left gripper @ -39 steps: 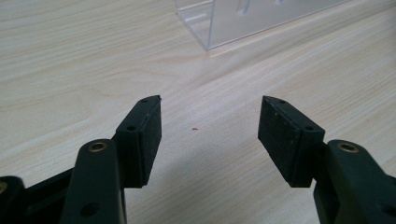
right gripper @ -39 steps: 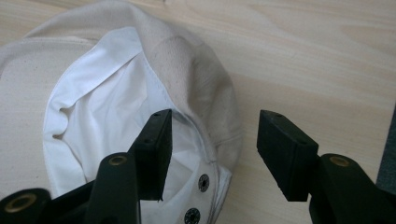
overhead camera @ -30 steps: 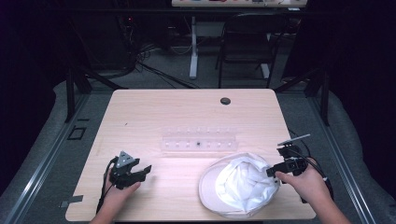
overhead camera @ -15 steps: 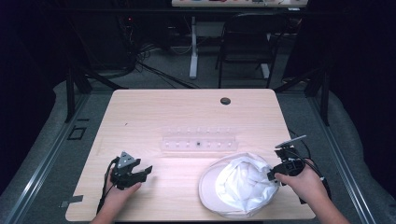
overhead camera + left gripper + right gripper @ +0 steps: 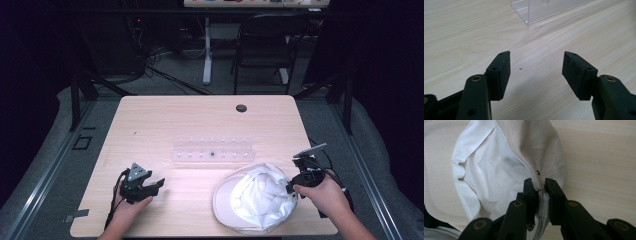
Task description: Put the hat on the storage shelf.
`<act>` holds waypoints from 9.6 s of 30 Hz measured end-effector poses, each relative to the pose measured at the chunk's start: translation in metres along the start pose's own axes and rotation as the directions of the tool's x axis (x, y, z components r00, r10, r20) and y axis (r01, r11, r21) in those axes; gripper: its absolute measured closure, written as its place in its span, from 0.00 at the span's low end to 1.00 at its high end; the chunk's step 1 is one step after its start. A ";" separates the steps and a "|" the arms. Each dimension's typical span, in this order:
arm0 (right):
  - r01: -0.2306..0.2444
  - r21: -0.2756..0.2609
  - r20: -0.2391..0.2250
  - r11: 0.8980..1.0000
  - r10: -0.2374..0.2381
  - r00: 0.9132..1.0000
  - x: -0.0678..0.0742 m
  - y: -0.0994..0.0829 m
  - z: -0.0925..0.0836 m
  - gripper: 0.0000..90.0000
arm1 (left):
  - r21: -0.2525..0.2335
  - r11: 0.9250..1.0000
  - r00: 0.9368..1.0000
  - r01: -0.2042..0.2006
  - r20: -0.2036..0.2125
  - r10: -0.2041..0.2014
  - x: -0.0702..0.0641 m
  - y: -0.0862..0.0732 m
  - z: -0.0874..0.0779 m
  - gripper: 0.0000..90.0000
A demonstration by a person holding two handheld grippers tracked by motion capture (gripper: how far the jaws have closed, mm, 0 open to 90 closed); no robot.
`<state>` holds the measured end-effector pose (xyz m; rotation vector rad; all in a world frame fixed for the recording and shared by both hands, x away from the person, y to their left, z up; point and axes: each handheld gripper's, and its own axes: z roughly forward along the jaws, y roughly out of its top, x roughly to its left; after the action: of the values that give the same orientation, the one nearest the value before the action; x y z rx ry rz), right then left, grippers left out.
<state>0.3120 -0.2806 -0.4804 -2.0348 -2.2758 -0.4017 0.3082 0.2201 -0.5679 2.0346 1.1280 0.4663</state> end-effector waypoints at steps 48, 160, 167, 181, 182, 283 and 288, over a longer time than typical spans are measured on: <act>-0.015 0.124 -0.075 0.992 0.024 0.997 0.059 0.047 -0.054 0.90 | 0.004 1.000 1.000 -0.001 0.009 0.001 0.000 0.000 0.000 0.45; -0.165 -0.067 -0.626 0.984 0.087 0.775 0.099 0.126 -0.157 0.91 | -0.145 0.986 0.988 -0.086 0.118 0.104 -0.059 0.037 -0.011 0.47; -0.190 -0.073 -0.632 0.979 0.102 0.768 0.098 0.134 -0.151 0.91 | -0.178 0.977 0.967 -0.120 0.201 0.156 -0.091 0.061 -0.004 0.46; -0.237 -0.103 -0.636 0.966 0.119 0.762 0.101 0.146 -0.145 0.91 | -0.237 0.942 0.927 -0.238 0.233 0.293 -0.154 0.108 0.014 0.45; -0.236 -0.110 -0.632 0.965 0.116 0.766 0.102 0.146 -0.145 0.91 | -0.234 0.941 0.925 -0.244 0.234 0.299 -0.158 0.110 0.016 0.45; -0.133 -0.070 -0.623 0.989 0.060 0.780 0.146 0.158 -0.104 0.91 | -0.270 0.954 0.926 -0.134 0.308 0.218 -0.067 0.096 0.050 0.94; -0.135 -0.077 -0.619 0.988 0.058 0.783 0.153 0.160 -0.097 0.90 | -0.273 0.955 0.941 -0.117 0.278 0.195 -0.071 0.090 0.050 0.94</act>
<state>0.4381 -0.1406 -0.3289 -1.6979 -1.7661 -1.0402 0.3511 0.1087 -0.5290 1.8976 0.6867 0.3425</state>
